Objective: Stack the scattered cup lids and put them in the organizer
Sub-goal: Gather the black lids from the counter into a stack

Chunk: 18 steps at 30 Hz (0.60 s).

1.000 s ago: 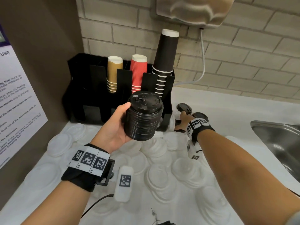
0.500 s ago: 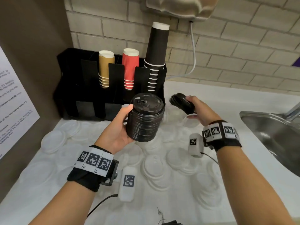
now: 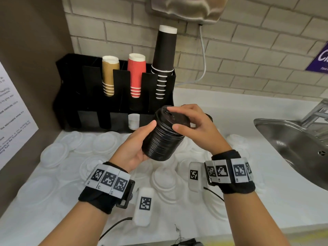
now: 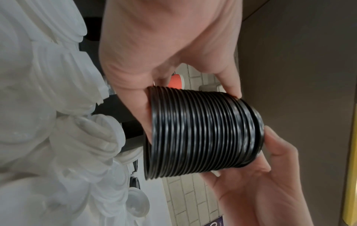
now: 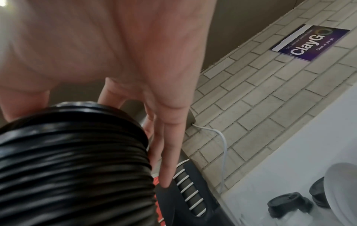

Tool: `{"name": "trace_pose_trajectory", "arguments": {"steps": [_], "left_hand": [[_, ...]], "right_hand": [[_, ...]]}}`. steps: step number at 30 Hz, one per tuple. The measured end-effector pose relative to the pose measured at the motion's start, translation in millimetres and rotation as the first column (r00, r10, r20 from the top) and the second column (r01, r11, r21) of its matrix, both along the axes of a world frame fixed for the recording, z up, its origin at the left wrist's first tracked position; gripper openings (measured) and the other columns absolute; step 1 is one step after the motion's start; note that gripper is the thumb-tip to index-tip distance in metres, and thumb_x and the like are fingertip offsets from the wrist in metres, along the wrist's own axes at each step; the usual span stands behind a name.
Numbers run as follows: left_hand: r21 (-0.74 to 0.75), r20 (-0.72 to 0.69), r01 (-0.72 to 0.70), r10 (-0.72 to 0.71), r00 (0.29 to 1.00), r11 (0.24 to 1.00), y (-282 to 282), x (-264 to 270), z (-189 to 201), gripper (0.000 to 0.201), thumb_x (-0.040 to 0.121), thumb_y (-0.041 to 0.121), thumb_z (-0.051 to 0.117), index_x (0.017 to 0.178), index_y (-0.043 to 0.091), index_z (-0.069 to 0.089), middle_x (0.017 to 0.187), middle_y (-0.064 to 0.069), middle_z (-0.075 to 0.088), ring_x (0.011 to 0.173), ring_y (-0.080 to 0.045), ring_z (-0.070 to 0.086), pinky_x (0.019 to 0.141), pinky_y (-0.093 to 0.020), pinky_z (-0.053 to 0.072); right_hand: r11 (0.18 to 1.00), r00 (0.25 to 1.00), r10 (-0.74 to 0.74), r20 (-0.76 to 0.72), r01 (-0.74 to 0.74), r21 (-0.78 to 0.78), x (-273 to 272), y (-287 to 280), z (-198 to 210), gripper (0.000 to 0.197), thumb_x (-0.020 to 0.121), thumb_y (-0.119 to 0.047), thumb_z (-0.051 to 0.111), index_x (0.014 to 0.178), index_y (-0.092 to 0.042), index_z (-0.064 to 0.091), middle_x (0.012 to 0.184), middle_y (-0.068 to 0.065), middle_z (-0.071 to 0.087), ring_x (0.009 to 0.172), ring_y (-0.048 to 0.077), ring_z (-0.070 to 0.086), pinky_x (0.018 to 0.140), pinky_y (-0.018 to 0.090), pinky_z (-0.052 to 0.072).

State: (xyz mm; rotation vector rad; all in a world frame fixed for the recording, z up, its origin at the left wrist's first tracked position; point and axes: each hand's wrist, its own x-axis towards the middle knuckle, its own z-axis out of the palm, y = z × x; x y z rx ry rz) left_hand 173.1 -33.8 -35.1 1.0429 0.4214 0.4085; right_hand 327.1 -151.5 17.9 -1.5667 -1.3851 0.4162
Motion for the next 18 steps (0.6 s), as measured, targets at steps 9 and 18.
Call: {"name": "trace_pose_trajectory", "arguments": {"steps": [9, 18], "left_hand": [[0.005, -0.013, 0.001, -0.001, 1.000, 1.000, -1, 0, 0, 0.041, 0.074, 0.057, 0.061, 0.099, 0.029, 0.077, 0.113, -0.003, 0.073, 0.102, -0.018, 0.070, 0.070, -0.030, 0.058], [-0.046, 0.002, -0.012, 0.012, 1.000, 0.999, 4, 4, 5, 0.032, 0.068, 0.059, 0.066, 0.087, 0.037, 0.078, 0.104, 0.000, 0.075, 0.097, -0.018, 0.072, 0.068, -0.034, 0.059]], "right_hand": [[1.000, 0.999, 0.008, 0.038, -0.008, -0.009, -1, -1, 1, 0.042, 0.081, -0.025, 0.073, 0.116, -0.046, 0.061, 0.114, -0.006, 0.046, 0.118, 0.010, 0.048, 0.093, 0.030, 0.051], [0.998, 0.983, 0.050, 0.178, -0.043, -0.044, -3, 12, 9, 0.048, 0.081, -0.028, 0.075, 0.125, -0.039, 0.057, 0.112, -0.004, 0.043, 0.110, -0.001, 0.047, 0.091, 0.012, 0.042]]}}
